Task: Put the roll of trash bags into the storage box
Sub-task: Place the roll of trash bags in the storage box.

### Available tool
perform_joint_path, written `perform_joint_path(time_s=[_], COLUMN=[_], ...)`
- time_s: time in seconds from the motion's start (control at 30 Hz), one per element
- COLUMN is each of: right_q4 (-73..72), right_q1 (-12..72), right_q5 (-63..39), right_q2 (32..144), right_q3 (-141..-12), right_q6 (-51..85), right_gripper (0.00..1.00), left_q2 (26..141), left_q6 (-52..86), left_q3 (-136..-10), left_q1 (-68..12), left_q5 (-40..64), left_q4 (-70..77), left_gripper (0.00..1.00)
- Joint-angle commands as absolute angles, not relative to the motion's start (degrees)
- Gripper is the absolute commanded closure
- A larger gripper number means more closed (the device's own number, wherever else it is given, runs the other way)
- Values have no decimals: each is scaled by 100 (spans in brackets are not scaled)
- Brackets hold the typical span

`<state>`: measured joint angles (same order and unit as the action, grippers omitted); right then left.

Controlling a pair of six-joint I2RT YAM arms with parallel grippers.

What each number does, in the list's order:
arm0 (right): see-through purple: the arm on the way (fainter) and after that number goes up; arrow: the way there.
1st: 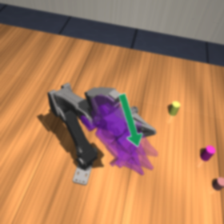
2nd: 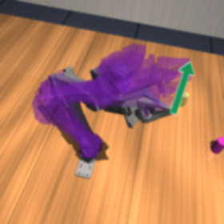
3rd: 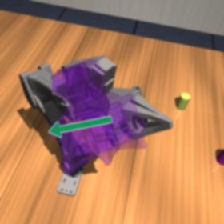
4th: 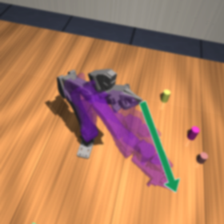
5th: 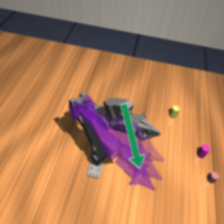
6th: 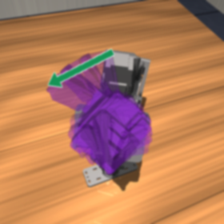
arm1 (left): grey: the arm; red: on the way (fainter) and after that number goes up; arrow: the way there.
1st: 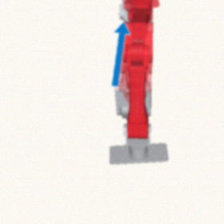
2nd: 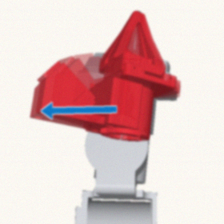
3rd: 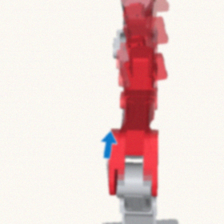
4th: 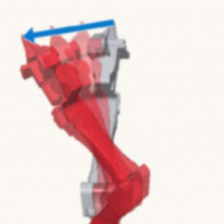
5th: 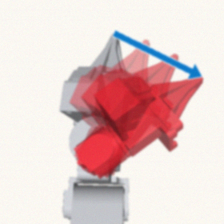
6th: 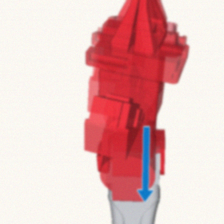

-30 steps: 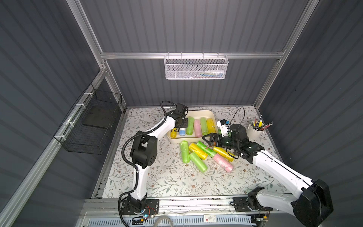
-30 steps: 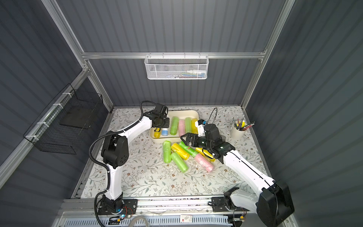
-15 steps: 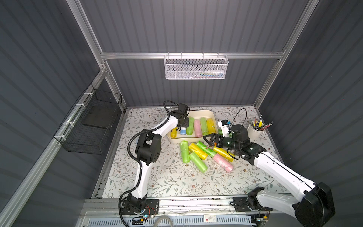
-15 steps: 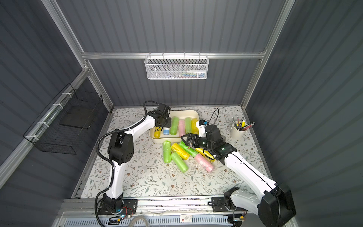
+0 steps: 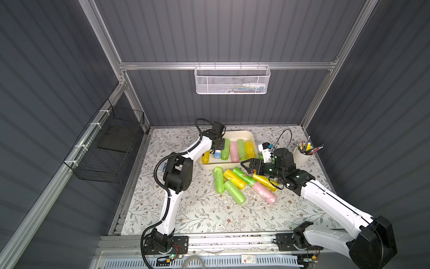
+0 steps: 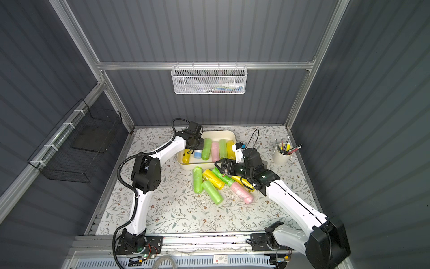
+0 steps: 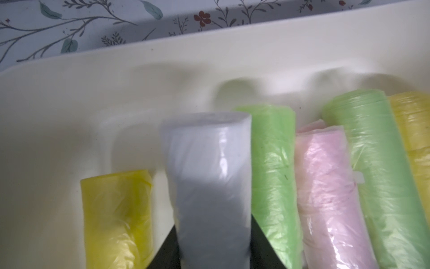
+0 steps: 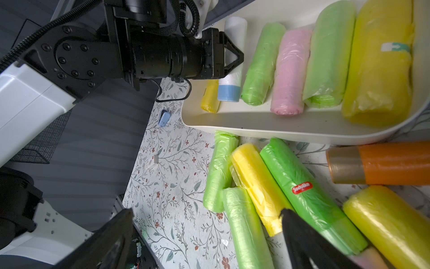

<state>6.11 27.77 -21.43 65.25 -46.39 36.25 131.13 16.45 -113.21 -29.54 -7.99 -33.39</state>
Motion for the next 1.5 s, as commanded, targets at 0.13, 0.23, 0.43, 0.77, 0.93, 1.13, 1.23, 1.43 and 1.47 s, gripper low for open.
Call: perform_joint_path(time_s=[0.13,0.23,0.43,0.77,0.93,1.13,1.23,1.43,1.47], right_q4=[667,668,744,782,801,993,1144,1327,1369], right_q1=[2751,2745,2742,2724,2715,2711,2713,2711,2716], right_q5=[-2118,-2105,-2066,-2092,-2058,-1735,-1586,-1409,-1366], right_q2=[6652,6671,6724,6875,6901,6863,6824,6776,6776], right_q3=[-4627,-4641,-4695,-4755,-4755,-4763,-4790,-4831,-4841], right_q6=[3709,3717,3718,3777,3797,3740,3668,3553,3535], right_gripper=[1,1,1,1,1,1,1,1,1], left_q2=[13467,13586,13872,13956,13736,13266,13009,12469,12366], left_q6=[1509,1494,1488,1473,1400,1364,1345,1370,1389], left_q3=[-11737,-11864,-12112,-12126,-11959,-11602,-11432,-11062,-10982], left_q1=[-2971,-2968,-2971,-2971,-2970,-2971,-2971,-2971,-2971], left_q5=[-870,-866,-834,-877,-986,-993,-990,-789,-766], left_q4=[-3454,-3488,-3616,-3655,-3568,-3320,-3202,-2995,-2949], left_gripper=[61,61,58,49,40,34,30,18,15])
